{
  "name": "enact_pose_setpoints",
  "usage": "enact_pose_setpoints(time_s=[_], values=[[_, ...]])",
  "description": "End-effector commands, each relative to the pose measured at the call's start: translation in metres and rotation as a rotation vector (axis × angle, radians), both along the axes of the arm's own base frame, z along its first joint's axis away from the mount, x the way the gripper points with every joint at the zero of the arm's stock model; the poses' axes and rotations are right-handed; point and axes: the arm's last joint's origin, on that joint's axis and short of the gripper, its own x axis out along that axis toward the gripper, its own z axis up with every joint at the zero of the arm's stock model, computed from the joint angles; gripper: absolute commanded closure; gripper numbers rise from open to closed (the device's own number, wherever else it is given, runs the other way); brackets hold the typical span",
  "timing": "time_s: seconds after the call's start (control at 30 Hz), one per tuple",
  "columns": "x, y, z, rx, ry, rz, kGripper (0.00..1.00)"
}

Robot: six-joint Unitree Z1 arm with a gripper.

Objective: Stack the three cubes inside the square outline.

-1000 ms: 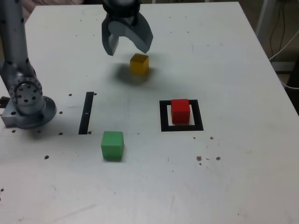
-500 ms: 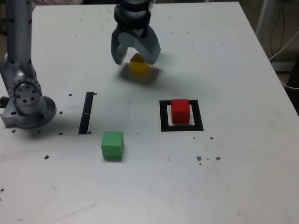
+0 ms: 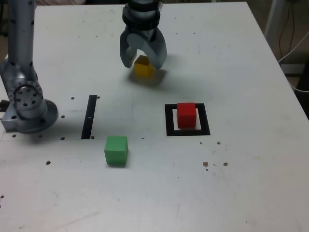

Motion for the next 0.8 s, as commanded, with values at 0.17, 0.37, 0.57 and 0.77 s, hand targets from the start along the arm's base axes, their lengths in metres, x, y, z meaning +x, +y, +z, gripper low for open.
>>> enact_pose_setpoints(time_s=[0.17, 0.37, 0.57, 0.77], values=[[0.005, -0.002, -0.016, -0.033, 0.017, -0.009, 0.49], [0.005, -0.002, -0.015, -0.027, 0.012, -0.009, 0.56], [0.004, -0.003, -0.011, -0.023, -0.001, -0.01, 0.64], [0.002, -0.004, -0.009, -0.025, -0.001, -0.01, 0.65]])
